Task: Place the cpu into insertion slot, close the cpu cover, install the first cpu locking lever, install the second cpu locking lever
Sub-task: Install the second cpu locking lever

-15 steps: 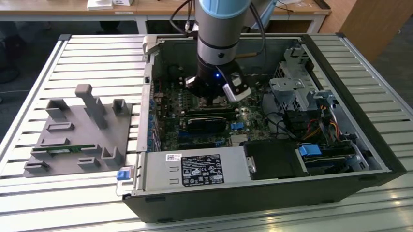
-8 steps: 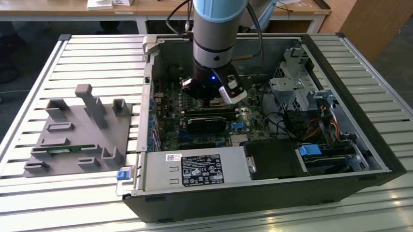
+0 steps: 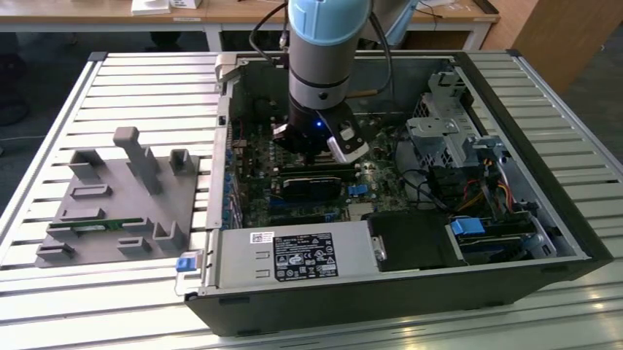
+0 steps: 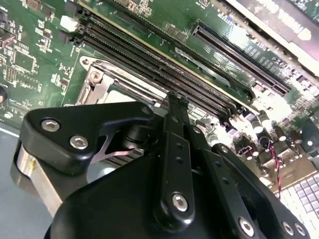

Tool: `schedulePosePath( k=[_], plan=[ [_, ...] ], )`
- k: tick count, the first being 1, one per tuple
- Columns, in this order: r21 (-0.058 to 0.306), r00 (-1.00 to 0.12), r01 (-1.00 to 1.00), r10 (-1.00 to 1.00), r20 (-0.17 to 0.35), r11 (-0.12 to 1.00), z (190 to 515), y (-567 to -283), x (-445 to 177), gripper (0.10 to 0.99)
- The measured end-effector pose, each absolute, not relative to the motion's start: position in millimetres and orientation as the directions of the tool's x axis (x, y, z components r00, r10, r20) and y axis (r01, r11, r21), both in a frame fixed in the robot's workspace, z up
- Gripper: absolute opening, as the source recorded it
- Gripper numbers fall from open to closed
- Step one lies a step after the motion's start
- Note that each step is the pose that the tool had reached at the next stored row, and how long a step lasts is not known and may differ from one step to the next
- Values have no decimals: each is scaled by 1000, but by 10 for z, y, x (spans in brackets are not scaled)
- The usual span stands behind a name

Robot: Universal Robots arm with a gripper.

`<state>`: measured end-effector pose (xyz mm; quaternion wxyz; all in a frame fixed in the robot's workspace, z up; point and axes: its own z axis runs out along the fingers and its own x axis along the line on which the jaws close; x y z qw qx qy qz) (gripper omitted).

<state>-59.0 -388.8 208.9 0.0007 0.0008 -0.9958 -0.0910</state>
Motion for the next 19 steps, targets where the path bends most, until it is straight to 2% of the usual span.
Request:
schedulePosePath(
  k=[4,19],
  plan=[
    [209,-1000,-1,-1,1,978,2087,-3914,-601,106],
    [229,-1000,1,0,1,973,2067,-4005,-681,106]
  ],
)
